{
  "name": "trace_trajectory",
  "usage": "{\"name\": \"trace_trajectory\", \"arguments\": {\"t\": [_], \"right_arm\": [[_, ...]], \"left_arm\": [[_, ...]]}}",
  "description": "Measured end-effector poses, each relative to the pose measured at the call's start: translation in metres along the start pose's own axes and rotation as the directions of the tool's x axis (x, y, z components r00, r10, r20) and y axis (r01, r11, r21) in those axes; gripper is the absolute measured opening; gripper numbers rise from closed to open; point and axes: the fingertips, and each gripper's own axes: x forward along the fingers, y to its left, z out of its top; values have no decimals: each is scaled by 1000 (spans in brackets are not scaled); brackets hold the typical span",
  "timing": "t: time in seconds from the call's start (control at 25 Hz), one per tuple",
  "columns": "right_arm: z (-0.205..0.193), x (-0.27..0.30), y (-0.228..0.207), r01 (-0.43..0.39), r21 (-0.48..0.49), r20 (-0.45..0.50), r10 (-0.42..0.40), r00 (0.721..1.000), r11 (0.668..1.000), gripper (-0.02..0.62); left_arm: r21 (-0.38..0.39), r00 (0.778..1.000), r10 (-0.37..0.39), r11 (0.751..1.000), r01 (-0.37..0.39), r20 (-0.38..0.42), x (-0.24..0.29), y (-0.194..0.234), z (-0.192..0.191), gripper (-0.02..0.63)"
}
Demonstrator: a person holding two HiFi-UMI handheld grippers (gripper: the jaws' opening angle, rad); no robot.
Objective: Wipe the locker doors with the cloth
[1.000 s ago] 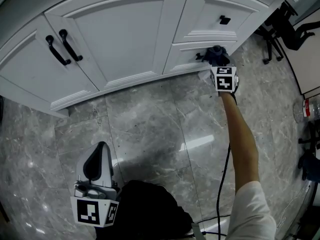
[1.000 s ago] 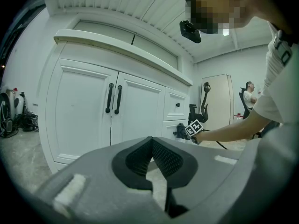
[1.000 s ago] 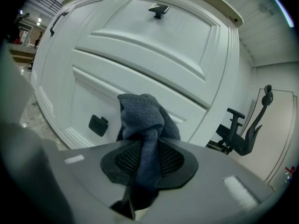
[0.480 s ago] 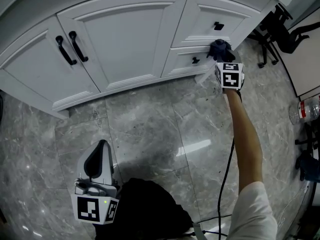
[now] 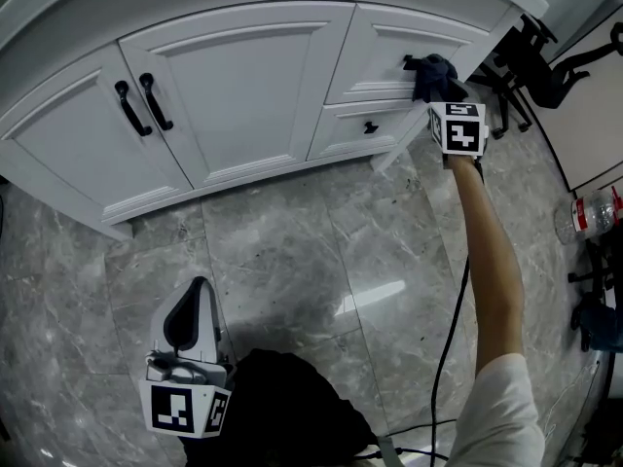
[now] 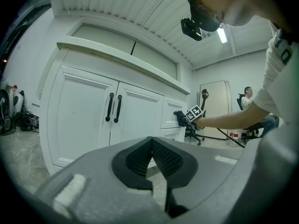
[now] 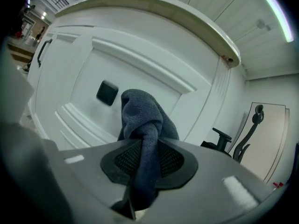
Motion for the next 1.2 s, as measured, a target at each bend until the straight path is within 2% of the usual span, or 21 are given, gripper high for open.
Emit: {"name": "trace_trajectory", "arguments": {"t": [0.2, 0.4, 0.56, 0.68, 0.76, 0.88, 1.04, 1.2], "right_arm": [[34, -9, -18, 25, 6, 24, -25, 999, 1000, 84], [72, -25, -22, 27, 81, 109, -35, 993, 996, 84], [99, -37, 5, 14, 13, 163, -16, 986, 1000, 81], [109, -48, 18, 53, -82, 212, -35, 977, 995, 83], [106, -61, 14, 100, -63, 254, -81, 964, 993, 83], [83, -79, 14, 108, 48, 281, -117, 953, 993, 83], [47, -83, 44, 73, 68, 264, -89, 960, 995, 83], [28, -83, 74, 20, 79, 253, -40, 967, 997, 83]], "left_arm": [[-1, 1000, -8, 1000, 8, 11, -2, -2, 5, 2], [-2, 1000, -7, 1000, 7, 17, -4, -1, 7, 2], [-2, 1000, -6, 1000, 6, 22, -6, -2, 8, 2], [-3, 1000, -4, 1000, 5, 22, -7, -2, 8, 2], [-4, 1000, -1, 1000, 1, 23, -8, -1, 8, 2], [-5, 1000, 0, 1000, 0, 20, -9, 2, 8, 2], [-4, 1000, 2, 1000, -2, 12, -8, 4, 4, 2], [-1, 1000, 6, 1000, -6, 6, -9, 6, 3, 2]]}}
